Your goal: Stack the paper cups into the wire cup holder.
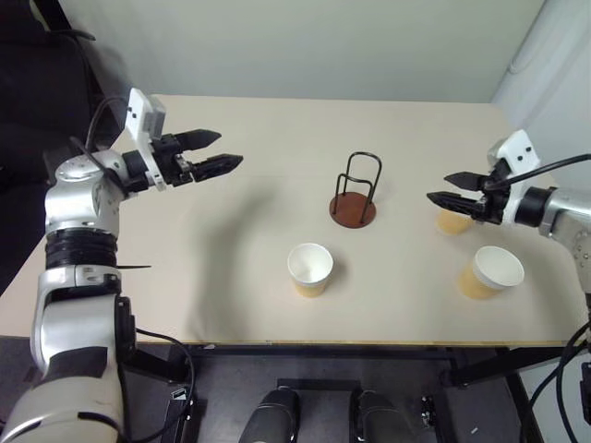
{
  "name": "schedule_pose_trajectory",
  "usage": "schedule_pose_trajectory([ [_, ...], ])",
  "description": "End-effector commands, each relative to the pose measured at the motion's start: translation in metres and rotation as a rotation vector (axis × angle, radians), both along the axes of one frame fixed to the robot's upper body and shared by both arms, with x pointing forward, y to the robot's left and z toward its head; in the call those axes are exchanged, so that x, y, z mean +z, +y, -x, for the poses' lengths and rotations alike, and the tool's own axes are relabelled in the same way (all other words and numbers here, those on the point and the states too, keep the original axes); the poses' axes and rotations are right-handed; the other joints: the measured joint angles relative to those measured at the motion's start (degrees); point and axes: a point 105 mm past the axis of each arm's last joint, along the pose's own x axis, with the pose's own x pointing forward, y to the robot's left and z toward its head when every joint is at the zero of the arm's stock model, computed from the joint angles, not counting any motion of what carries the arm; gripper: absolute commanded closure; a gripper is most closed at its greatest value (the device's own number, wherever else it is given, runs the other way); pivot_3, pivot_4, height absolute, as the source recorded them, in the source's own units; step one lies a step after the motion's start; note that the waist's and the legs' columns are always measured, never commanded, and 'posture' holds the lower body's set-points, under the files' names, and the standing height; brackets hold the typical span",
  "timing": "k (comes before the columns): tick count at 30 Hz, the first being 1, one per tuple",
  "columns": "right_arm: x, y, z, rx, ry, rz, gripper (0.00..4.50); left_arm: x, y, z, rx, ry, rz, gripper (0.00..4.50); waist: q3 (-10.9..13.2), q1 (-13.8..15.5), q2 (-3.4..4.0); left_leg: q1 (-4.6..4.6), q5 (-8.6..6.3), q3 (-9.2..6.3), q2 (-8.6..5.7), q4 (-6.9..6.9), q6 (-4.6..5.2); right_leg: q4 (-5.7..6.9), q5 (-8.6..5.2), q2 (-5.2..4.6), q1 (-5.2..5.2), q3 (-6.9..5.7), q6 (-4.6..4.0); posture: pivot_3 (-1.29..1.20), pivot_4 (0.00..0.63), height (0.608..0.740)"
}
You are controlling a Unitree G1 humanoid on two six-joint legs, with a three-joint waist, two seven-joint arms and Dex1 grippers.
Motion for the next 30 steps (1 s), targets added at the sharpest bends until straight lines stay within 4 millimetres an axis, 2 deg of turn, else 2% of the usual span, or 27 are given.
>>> schedule_pose_trajectory([
  [1,0.019,-0.003,0.006,-0.007,-0.073,0.014,1.88,0.020,-0.008,-0.001,-0.019,-0.073,-0.005,0.00,0.0,0.1,0.00,0.00,0.00,0.00,0.00,0.00,0.00,-0.01,0.00,0.00,0.00,0.00,0.00,0.00,0.150,0.740],
  [5,0.018,0.000,0.006,-0.006,-0.085,0.009,1.88,0.021,-0.012,-0.004,-0.026,-0.075,-0.005,0.00,0.0,0.0,0.00,0.00,0.00,0.01,-0.01,0.00,0.00,0.00,0.00,-0.02,0.01,0.00,0.00,0.00,0.150,0.740],
  [13,0.024,-0.003,0.009,-0.023,-0.100,0.015,1.88,0.035,-0.022,-0.008,-0.057,-0.113,0.007,0.00,0.0,-0.1,0.00,0.01,0.01,0.01,0.00,-0.03,-0.01,0.00,0.00,-0.02,0.00,0.00,0.00,0.00,0.150,0.740],
  [19,0.026,-0.006,0.013,-0.023,-0.105,0.027,1.88,0.028,-0.040,-0.006,-0.154,-0.076,-0.009,0.00,0.0,0.0,0.00,-0.01,0.00,0.00,-0.01,-0.03,-0.01,-0.03,0.00,-0.03,0.00,0.00,0.00,0.00,0.150,0.740],
  [27,0.039,0.005,0.005,0.012,-0.134,0.038,1.88,0.030,-0.058,-0.004,-0.258,-0.071,-0.051,0.00,0.0,-0.2,0.00,0.00,0.02,0.01,0.00,-0.04,0.01,-0.01,0.01,-0.02,-0.02,0.02,0.03,0.00,0.150,0.740],
  [30,0.039,0.020,-0.003,0.047,-0.130,0.030,1.88,0.028,-0.053,-0.005,-0.256,-0.066,-0.075,0.00,0.0,-0.3,0.00,0.02,0.03,0.01,0.00,-0.04,0.04,-0.02,0.02,-0.02,-0.01,0.04,0.04,0.00,0.150,0.740],
])
